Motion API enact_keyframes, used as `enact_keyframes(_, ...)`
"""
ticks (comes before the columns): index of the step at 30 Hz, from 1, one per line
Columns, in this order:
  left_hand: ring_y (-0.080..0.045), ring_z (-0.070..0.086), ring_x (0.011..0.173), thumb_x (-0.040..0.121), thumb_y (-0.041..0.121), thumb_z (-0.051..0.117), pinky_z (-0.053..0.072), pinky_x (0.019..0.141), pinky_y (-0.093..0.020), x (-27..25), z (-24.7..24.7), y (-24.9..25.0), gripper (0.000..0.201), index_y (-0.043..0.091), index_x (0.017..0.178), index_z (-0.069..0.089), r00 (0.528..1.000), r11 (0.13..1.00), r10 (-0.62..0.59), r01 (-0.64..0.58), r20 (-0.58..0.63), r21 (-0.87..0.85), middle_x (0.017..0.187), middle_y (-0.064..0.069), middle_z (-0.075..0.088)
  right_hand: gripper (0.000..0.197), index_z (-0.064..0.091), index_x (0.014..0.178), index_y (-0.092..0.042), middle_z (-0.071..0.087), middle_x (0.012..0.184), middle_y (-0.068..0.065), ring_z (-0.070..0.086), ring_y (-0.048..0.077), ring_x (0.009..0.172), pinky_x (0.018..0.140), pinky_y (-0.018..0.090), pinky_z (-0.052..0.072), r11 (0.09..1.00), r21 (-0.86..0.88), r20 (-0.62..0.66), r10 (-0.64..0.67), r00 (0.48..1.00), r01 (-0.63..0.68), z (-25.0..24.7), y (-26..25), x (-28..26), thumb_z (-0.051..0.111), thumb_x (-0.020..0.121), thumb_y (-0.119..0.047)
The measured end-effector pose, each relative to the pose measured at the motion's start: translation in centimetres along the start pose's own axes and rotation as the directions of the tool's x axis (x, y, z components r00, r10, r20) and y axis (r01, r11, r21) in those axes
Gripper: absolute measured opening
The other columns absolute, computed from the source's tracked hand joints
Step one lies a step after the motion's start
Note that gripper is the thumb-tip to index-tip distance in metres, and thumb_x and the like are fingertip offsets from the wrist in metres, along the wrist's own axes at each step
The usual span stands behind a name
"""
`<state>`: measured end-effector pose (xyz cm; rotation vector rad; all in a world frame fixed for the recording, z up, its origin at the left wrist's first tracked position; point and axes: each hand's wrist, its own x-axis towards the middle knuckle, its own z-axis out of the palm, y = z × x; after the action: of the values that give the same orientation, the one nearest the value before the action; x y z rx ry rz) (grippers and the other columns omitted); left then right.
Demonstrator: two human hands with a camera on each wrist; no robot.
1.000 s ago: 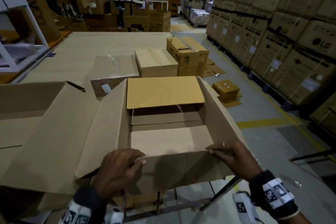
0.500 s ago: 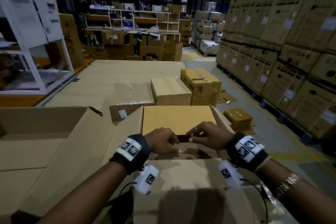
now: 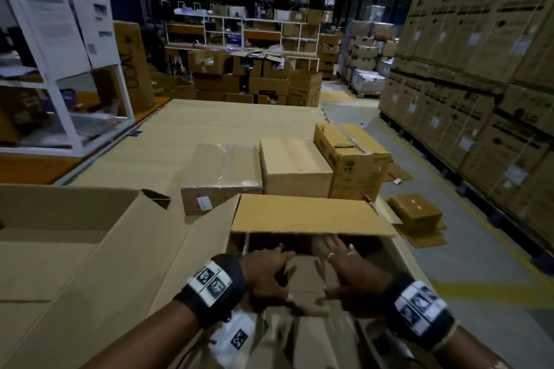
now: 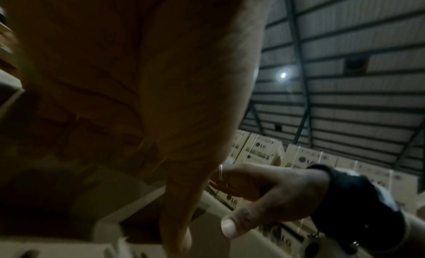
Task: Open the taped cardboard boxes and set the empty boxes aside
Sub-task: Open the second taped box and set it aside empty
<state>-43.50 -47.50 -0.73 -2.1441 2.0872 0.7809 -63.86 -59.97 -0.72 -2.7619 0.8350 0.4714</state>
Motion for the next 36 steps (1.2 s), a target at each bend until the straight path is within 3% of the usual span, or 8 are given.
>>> enact_keyframes(5, -0.034, 0.006, 0.156, 0.089, 0.057, 0.065, 0.016, 0.124, -0.055, 1.0, -5.1, -0.3, 0.098, 0.027, 0.162, 0.006, 0.951, 0.997, -0.026, 0.048, -0.309, 0.064, 0.170, -0.010, 0.001, 0.102, -0.007, 0.160, -0.027, -0.031, 0.159, -0.007, -0.025, 0.011, 0.148, 0.122, 0.039, -0.013, 0.980, 0.135, -0.349, -0.090, 0.933, 0.145, -6.5, 2.0, 1.5, 0.067, 0.092, -0.045)
enact_keyframes(10, -0.034, 0.002, 0.156, 0.090, 0.052, 0.067, 0.012, 0.125, -0.055, 8.2, -9.2, -2.6, 0.100, 0.023, 0.162, 0.004, 0.919, 0.989, -0.041, 0.093, -0.393, 0.114, 0.170, -0.011, 0.000, 0.098, 0.003, 0.163, -0.020, -0.020, 0.168, 0.001, -0.014, 0.019, 0.155, 0.124, 0.048, -0.006, 0.967, 0.170, -0.542, -0.069, 0.838, 0.190, -9.7, 4.5, 10.4, 0.069, 0.093, -0.038)
enact_keyframes(17, -0.033, 0.001, 0.156, 0.086, 0.041, 0.070, 0.013, 0.122, -0.064, 16.3, -7.8, -7.3, 0.102, 0.019, 0.161, 0.005, 0.906, 0.978, -0.150, 0.196, -0.396, 0.079, 0.170, -0.004, -0.002, 0.096, 0.007, 0.163, -0.022, -0.006, 0.170, 0.005, 0.001, 0.023, 0.157, 0.126, 0.048, 0.005, 0.980, 0.186, -0.411, 0.011, 0.911, 0.072, -7.0, 6.0, 20.5, 0.068, 0.091, -0.040)
enact_keyframes(23, -0.021, 0.005, 0.157, 0.099, 0.024, 0.056, 0.009, 0.124, -0.057, 18.0, -5.4, -8.9, 0.078, 0.026, 0.162, 0.011, 0.832, 0.973, -0.160, 0.225, -0.532, 0.059, 0.170, 0.005, 0.005, 0.074, 0.017, 0.161, -0.027, 0.008, 0.170, 0.005, 0.014, 0.023, 0.156, 0.126, 0.044, 0.012, 1.000, -0.023, -0.572, -0.028, 0.820, 0.018, -2.4, 6.9, 22.9, 0.056, 0.099, -0.039)
enact_keyframes(27, -0.017, 0.000, 0.157, 0.098, 0.010, 0.050, 0.004, 0.124, -0.059, 18.3, -5.4, -9.2, 0.078, 0.030, 0.162, 0.010, 0.828, 0.973, -0.157, 0.223, -0.539, 0.059, 0.170, 0.008, 0.001, 0.070, 0.018, 0.160, -0.030, 0.010, 0.170, 0.003, 0.016, 0.022, 0.155, 0.126, 0.045, 0.015, 0.999, -0.038, -0.602, -0.054, 0.797, 0.039, -1.9, 7.4, 22.9, 0.054, 0.101, -0.036)
enact_keyframes(31, -0.014, -0.006, 0.156, 0.103, 0.014, 0.044, 0.001, 0.116, -0.073, 18.1, -5.6, -10.4, 0.074, 0.039, 0.160, 0.004, 0.847, 0.968, -0.170, 0.239, -0.504, 0.077, 0.169, 0.015, -0.008, 0.072, 0.016, 0.159, -0.039, 0.006, 0.170, -0.001, 0.011, 0.022, 0.156, 0.123, 0.051, 0.001, 0.997, 0.073, -0.607, 0.046, 0.794, -0.002, -1.3, 9.9, 21.5, 0.057, 0.099, -0.033)
enact_keyframes(34, -0.016, -0.005, 0.157, 0.106, 0.018, 0.040, -0.015, 0.115, -0.069, 18.4, -5.1, -11.2, 0.064, 0.043, 0.159, 0.015, 0.839, 0.980, -0.194, 0.185, -0.508, -0.068, 0.168, 0.016, 0.000, 0.068, 0.020, 0.158, -0.040, 0.005, 0.170, -0.005, 0.005, 0.021, 0.157, 0.123, 0.051, -0.005, 0.967, 0.252, -0.600, 0.195, 0.776, -0.048, -0.3, 12.6, 19.4, 0.053, 0.101, -0.023)
enact_keyframes(36, -0.014, -0.005, 0.156, 0.106, 0.020, 0.036, -0.025, 0.113, -0.064, 18.7, -4.5, -11.2, 0.059, 0.046, 0.157, 0.022, 0.817, 0.975, -0.220, 0.159, -0.533, -0.158, 0.167, 0.019, 0.005, 0.071, 0.022, 0.157, -0.041, 0.009, 0.170, -0.004, 0.007, 0.022, 0.157, 0.125, 0.052, -0.002, 0.949, 0.301, -0.616, 0.270, 0.740, -0.096, 0.7, 13.6, 18.3, 0.052, 0.099, -0.012)
